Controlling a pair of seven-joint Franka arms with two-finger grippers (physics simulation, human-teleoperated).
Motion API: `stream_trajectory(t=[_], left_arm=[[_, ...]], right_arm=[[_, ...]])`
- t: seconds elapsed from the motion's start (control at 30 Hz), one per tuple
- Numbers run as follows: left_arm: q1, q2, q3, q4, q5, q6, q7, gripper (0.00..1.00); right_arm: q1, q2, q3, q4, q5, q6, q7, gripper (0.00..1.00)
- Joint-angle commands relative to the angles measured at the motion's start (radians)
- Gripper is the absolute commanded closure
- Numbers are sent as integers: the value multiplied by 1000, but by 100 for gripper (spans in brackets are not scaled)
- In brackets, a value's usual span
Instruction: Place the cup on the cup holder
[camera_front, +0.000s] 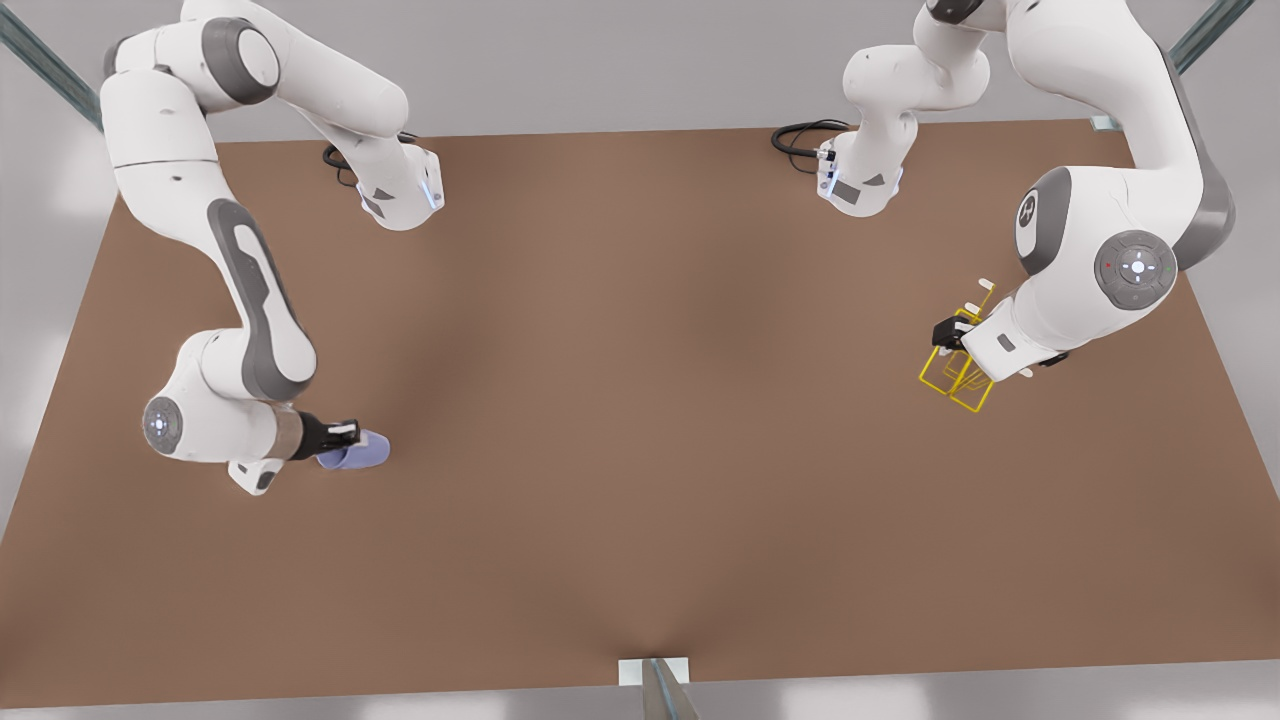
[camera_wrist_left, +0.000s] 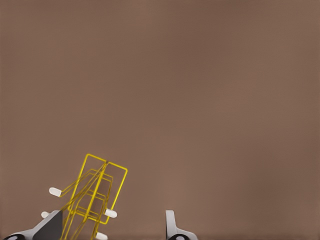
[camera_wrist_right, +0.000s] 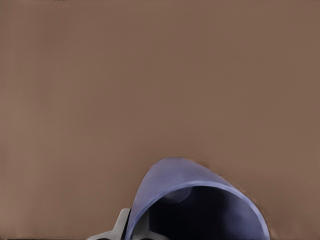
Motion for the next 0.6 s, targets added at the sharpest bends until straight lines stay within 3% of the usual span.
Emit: stream_trajectory(t=[0.0, 0.03, 0.17, 0.37, 0.57], left_arm=[[0, -2, 0, 0, 1, -3, -1, 0], [0, -1, 0, 0, 1, -3, -1, 0], [0, -1, 0, 0, 1, -3, -2, 0], [0, -2, 0, 0, 1, -3, -2, 0], [0, -1, 0, 0, 1, -3, -2, 0]], right_arm=[[21, 12, 8, 5, 238, -105, -5, 79], [32, 63, 37, 28, 312, -118, -18, 79], [211, 197, 37, 169, 596, -122, -25, 79], [343, 387, 29, 272, 909, -113, -186, 79], [431, 451, 0, 315, 970, -42, -219, 79]])
